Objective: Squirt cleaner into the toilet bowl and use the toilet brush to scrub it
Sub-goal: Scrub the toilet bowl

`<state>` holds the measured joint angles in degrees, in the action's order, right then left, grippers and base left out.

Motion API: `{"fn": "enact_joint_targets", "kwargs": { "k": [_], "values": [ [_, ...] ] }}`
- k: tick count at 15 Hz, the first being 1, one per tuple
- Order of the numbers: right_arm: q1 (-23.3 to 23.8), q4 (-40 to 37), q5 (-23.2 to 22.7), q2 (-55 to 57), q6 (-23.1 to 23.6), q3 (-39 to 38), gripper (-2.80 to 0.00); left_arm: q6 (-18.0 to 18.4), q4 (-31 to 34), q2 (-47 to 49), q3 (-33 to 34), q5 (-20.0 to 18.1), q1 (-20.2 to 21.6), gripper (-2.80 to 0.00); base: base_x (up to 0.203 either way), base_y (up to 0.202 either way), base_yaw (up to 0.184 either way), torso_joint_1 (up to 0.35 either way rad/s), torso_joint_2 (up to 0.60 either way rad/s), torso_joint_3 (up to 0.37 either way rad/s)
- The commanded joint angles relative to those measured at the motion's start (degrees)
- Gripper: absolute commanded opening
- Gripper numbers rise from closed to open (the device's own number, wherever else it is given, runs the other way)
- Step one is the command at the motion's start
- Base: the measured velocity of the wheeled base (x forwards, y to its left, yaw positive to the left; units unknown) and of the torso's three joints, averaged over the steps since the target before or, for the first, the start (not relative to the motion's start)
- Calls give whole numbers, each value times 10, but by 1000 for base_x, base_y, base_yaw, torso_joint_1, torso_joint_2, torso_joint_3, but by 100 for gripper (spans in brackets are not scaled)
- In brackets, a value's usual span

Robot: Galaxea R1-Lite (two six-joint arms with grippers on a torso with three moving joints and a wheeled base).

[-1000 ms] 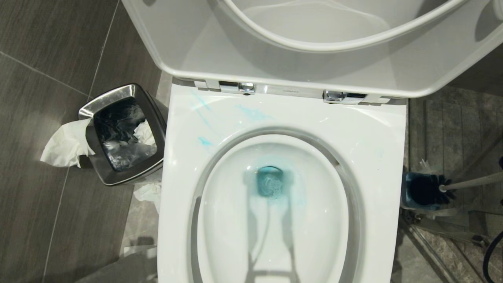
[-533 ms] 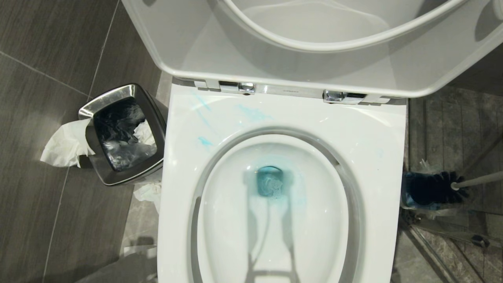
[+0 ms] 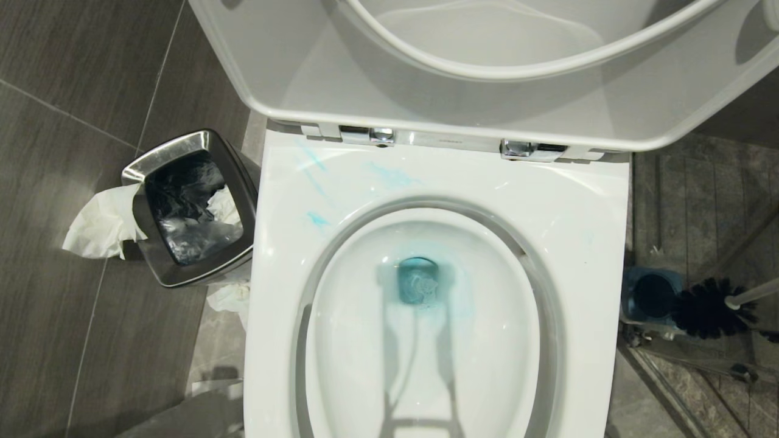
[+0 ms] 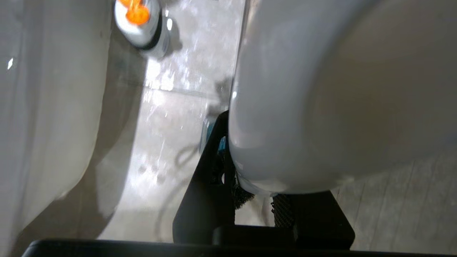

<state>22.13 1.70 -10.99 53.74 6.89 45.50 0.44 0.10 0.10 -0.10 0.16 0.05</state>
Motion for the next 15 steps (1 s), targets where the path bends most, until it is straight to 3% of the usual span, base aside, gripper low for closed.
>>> {"fn": "enact_joint_targets", "kwargs": {
  "k": [1,5,9,15],
  "values": [
    [0,-39,-1,-18,1,29,-280,0,0,0,0,0,0,-280,0,0,0,0,0,0],
    [0,-67,-3,-31,-1,68,-280,0,0,0,0,0,0,-280,0,0,0,0,0,0],
    [0,-169,-27,-32,-5,177,-280,0,0,0,0,0,0,-280,0,0,0,0,0,0],
    [0,-178,-53,-23,-8,217,-280,-1,0,0,0,0,0,-280,0,0,0,0,0,0]
  ]
}}
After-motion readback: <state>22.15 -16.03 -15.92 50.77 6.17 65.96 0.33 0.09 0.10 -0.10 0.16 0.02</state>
